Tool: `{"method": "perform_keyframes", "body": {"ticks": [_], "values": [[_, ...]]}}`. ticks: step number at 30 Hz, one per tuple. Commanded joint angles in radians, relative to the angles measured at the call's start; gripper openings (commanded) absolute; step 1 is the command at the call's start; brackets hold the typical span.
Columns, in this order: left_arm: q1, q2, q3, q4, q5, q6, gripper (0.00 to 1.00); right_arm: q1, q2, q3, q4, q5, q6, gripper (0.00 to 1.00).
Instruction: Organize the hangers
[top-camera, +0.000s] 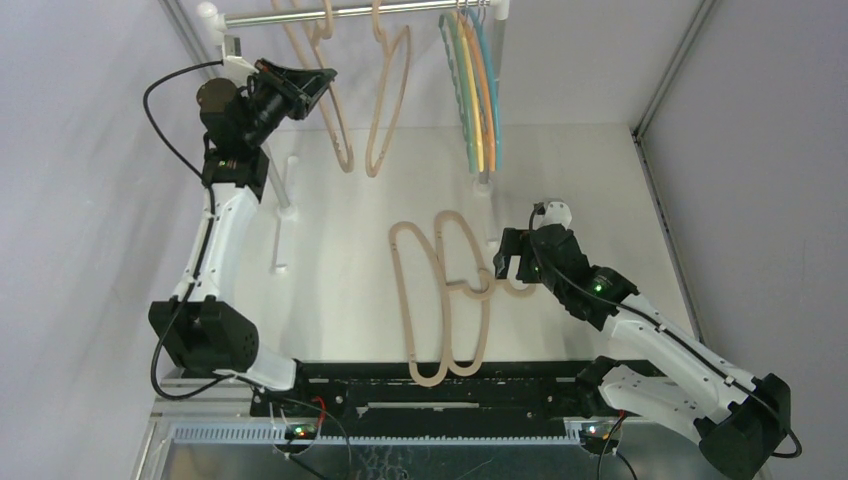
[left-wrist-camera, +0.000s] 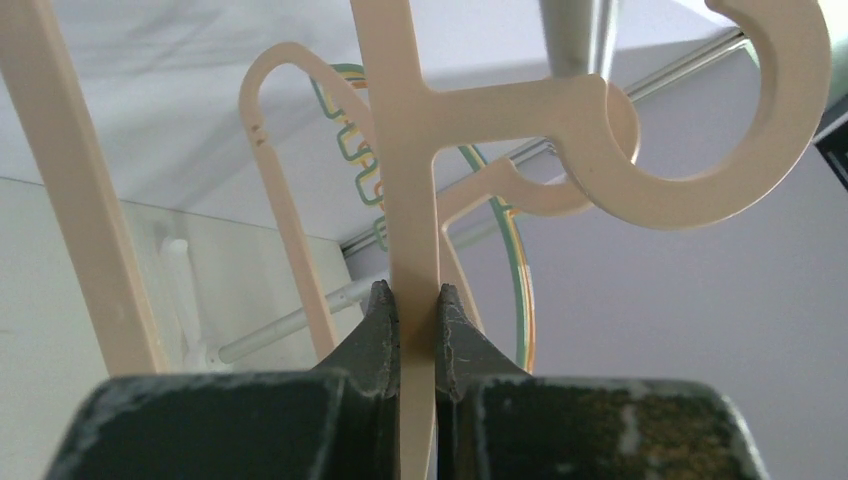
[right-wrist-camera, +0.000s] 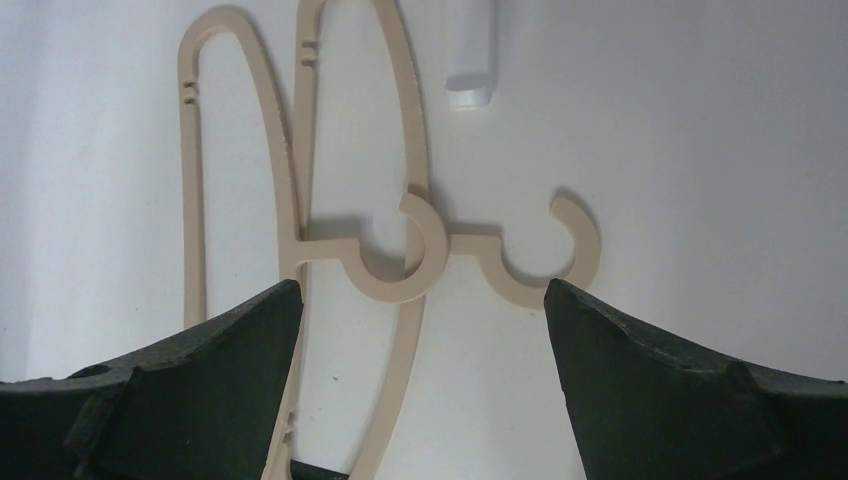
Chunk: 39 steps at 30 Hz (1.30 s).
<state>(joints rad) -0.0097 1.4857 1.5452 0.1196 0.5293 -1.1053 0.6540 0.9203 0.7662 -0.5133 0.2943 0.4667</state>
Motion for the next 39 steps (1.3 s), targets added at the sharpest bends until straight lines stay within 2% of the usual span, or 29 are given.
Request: {"method": "perform_keyframes", "body": {"ticks": [1,7,16,27,39], "values": [[0.007,0.023,0.06,-0.092,-0.023,0.064,0.01,-0.004,-0.006,0.036,0.025,0.018,-0.01,1.0],[0.005,0.047,0.04,-0.098,-0.001,0.072,0.07,-0.005,-0.002,0.035,0.016,0.021,-0.004,1.0],[-0.026,0.1,0.086,-0.095,0.018,0.074,0.25,-0.005,0.002,0.033,0.013,0.02,0.001,1.0],[-0.072,0.179,0.219,-0.13,0.012,0.071,0.23,-0.006,0.004,0.027,0.011,0.031,-0.002,1.0],[-0.161,0.303,0.403,-0.248,0.008,0.118,0.23,-0.007,0.011,0.028,0.023,0.026,-0.005,1.0]]}}
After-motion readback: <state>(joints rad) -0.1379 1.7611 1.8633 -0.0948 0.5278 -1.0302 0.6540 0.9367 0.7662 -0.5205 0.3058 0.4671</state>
